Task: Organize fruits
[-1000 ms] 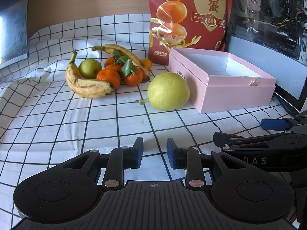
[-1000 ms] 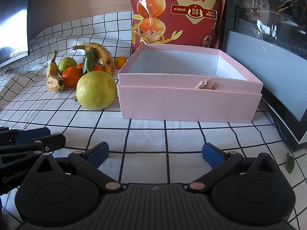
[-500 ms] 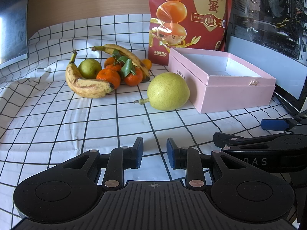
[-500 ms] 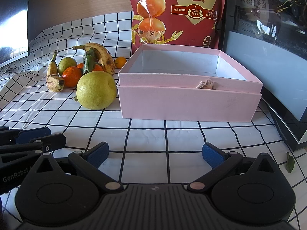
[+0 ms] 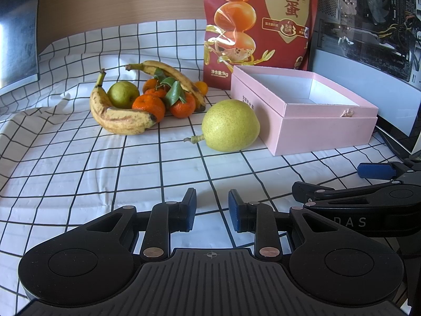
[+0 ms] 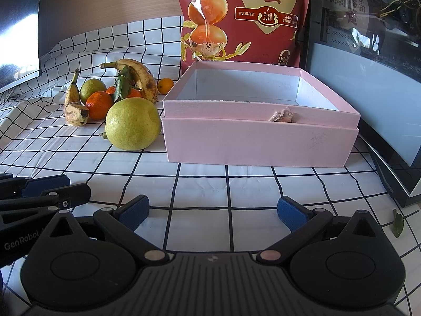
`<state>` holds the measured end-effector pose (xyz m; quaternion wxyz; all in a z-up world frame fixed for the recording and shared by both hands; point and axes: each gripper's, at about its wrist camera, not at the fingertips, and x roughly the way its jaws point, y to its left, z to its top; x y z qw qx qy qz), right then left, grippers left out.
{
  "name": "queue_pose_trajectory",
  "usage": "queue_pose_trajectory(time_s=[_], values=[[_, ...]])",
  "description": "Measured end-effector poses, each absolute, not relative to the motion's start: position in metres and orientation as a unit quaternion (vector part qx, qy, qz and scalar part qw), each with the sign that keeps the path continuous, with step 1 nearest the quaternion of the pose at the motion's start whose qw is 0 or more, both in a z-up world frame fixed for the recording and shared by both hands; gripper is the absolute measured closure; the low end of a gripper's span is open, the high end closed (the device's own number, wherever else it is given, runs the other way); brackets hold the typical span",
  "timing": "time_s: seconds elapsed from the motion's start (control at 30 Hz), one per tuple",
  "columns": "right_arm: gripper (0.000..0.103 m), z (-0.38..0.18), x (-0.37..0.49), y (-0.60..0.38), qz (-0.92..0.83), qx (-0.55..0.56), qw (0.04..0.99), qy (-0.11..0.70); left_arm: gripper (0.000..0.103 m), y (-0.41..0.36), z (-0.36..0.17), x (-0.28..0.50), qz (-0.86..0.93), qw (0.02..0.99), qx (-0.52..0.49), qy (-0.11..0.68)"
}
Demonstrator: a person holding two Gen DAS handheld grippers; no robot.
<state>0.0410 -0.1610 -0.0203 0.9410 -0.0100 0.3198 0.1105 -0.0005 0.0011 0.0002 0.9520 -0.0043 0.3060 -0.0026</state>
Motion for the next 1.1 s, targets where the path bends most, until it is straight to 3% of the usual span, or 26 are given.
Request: queue_pose_trajectory(time_s=[0.73, 0.9, 1.1], values=[[0.0, -0.023, 0.032, -0.161, 0.102, -0.012, 0.943, 0.315, 0.072, 0.0, 0.001, -0.001, -0.002, 0.952, -0.004, 0.307], [0.0, -0.015, 0.041, -0.169, 0.12, 0.001, 0.928, 0.352, 0.072, 0.001, 0.005, 0.0, -0.018, 0.946, 0.008, 0.322], [0.0, -0.011, 0.051, -0.164, 0.132, -0.026, 0.908, 0.396, 0.072, 0.044, 0.022, 0.02, -0.029, 0.914, -0.102, 0.392]])
